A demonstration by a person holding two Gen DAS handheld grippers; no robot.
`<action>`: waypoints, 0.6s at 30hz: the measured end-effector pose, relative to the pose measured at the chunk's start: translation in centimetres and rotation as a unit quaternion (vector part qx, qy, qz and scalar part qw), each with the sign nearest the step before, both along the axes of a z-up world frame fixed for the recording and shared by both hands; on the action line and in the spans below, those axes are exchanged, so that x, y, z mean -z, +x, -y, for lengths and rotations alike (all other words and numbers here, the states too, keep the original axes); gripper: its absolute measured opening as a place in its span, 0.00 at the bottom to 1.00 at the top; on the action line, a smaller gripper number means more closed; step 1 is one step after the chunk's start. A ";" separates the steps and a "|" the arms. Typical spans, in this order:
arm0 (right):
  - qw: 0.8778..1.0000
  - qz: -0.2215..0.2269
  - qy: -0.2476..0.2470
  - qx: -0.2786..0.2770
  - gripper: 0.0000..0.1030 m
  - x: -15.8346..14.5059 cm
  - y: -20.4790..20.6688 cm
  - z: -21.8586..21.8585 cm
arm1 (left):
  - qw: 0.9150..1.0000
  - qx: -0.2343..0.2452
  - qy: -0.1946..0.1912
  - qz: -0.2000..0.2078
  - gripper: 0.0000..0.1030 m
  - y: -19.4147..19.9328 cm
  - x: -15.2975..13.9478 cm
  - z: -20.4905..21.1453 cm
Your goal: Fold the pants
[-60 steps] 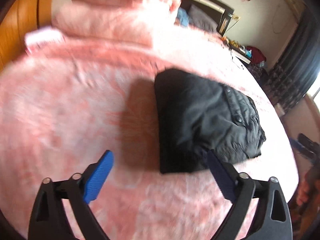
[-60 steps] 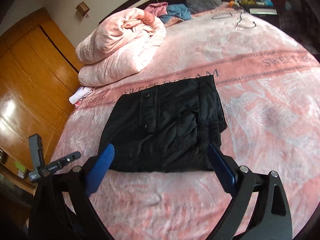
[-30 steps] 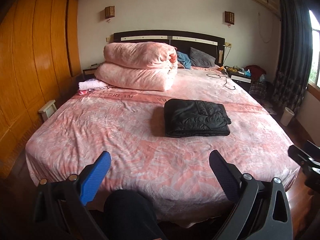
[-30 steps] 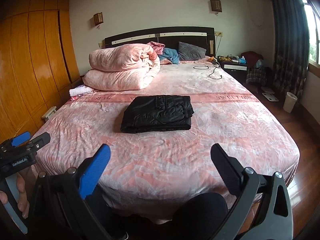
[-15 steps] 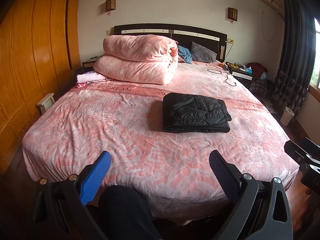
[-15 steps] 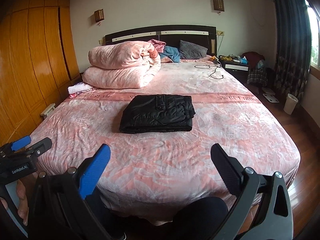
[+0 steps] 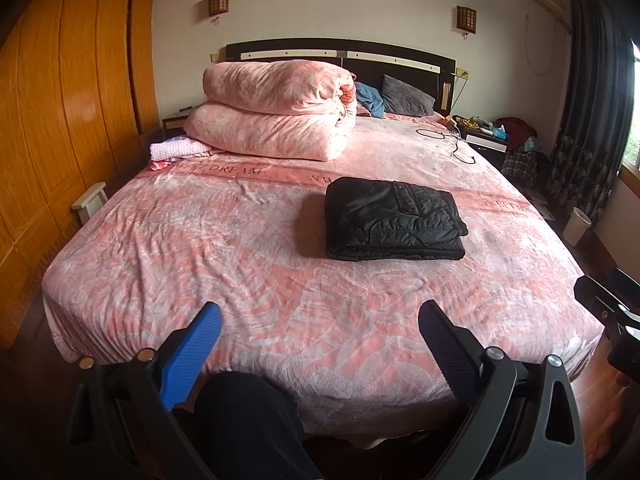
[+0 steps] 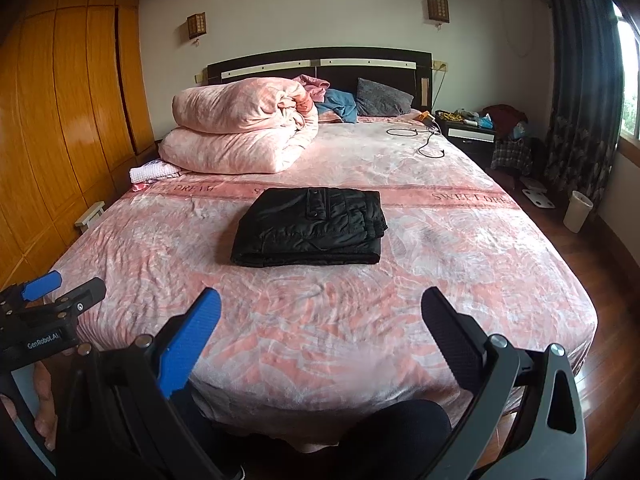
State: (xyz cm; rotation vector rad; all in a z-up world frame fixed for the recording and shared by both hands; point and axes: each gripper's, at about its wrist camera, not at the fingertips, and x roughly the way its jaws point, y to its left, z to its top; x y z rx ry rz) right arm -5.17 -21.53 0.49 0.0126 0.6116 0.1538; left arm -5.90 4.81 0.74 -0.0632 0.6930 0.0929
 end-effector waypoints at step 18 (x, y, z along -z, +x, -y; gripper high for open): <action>1.000 -0.017 -0.005 0.001 0.97 1.4 1.7 -0.2 | 1.000 0.000 0.001 -0.003 0.96 0.6 0.3 -0.2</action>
